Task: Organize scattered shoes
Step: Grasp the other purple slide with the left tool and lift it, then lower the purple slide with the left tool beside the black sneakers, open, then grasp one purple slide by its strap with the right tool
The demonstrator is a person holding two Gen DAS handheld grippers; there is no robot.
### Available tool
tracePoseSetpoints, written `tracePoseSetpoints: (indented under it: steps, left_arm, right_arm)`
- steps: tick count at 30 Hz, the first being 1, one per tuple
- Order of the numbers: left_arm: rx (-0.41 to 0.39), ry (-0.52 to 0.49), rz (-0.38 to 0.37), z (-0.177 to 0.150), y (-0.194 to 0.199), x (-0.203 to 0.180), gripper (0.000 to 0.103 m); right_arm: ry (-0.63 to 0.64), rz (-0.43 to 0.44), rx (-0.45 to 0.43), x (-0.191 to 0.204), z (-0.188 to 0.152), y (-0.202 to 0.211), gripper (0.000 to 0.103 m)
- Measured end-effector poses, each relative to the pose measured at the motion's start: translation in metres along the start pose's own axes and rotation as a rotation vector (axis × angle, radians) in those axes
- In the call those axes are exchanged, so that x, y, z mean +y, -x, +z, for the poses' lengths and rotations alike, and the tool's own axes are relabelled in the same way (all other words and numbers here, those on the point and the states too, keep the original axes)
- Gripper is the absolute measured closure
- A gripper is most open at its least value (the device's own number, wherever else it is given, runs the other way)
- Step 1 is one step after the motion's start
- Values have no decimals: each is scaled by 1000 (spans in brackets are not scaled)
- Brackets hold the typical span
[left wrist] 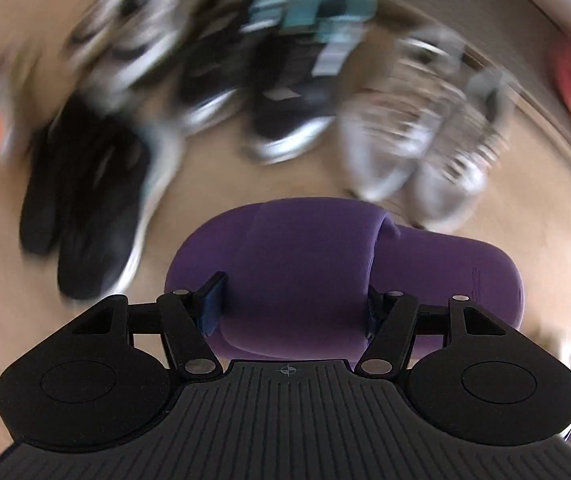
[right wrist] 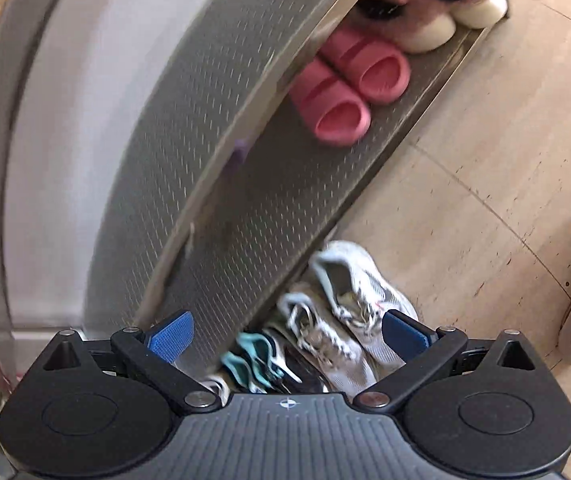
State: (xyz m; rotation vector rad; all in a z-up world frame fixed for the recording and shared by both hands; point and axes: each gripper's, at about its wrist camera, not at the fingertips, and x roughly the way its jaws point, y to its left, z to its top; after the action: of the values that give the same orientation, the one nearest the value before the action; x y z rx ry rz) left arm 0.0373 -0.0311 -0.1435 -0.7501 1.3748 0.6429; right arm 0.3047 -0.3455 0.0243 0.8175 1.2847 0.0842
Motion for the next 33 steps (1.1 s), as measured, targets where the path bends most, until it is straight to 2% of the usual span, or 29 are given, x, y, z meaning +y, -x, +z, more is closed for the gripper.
tracePoseSetpoints:
  steps: [1, 2, 3, 6, 9, 11, 13, 14, 16, 18, 21, 22, 23, 24, 25, 26, 28, 31, 33]
  left_arm:
    - [24, 33, -3, -1, -3, 4, 30]
    - [117, 68, 17, -2, -14, 9, 28]
    - [178, 44, 45, -4, -19, 10, 27]
    - [183, -156, 104, -11, -4, 5, 14]
    - [184, -319, 98, -10, 13, 4, 14]
    - [149, -477, 113, -6, 34, 13, 12]
    - [111, -638, 128, -1, 54, 22, 9]
    - [99, -670, 139, 1, 56, 26, 8]
    - [77, -728, 162, 7, 56, 35, 8]
    - [49, -740, 181, 20, 48, 49, 8]
    - [-22, -729, 172, 35, 35, 67, 10]
    - [-18, -699, 182, 41, 30, 73, 11]
    - [-11, -667, 193, 47, 26, 80, 12]
    - [15, -627, 179, 54, 26, 84, 14]
    - [43, -587, 162, 62, 27, 88, 14]
    - [64, -540, 102, 74, 30, 93, 14]
    - [30, -518, 81, 90, 39, 94, 13]
    - [-38, -503, 96, 110, 50, 94, 12]
    - [-61, -469, 87, 121, 56, 94, 12]
  right_arm:
    - [14, -9, 3, 2, -2, -3, 1]
    - [31, -19, 5, 4, -4, -6, 1]
    - [62, -36, 13, 7, -8, -12, 1]
    - [165, -92, 51, 10, -22, -28, 1]
    - [279, -179, 90, 11, -44, -45, 1]
    - [331, -206, 118, 11, -59, -53, 1]
    - [370, -249, 183, 7, -97, -68, 1]
    - [370, -263, 209, 4, -114, -74, 1]
    - [325, -272, 279, -5, -150, -92, 1]
    - [285, -288, 355, -12, -183, -111, 1]
    - [267, -326, 413, -18, -234, -138, 3]
    - [299, -331, 425, -18, -247, -144, 6]
    - [348, -336, 441, -17, -260, -151, 12]
    - [436, -340, 464, -14, -276, -161, 16]
    - [555, -348, 478, -11, -290, -168, 24]
    - [667, -358, 476, -7, -301, -171, 29]
    - [891, -377, 469, 1, -322, -178, 28]
    - [1350, -407, 474, 3, -379, -187, 22]
    - [1544, -424, 508, -3, -412, -194, 21]
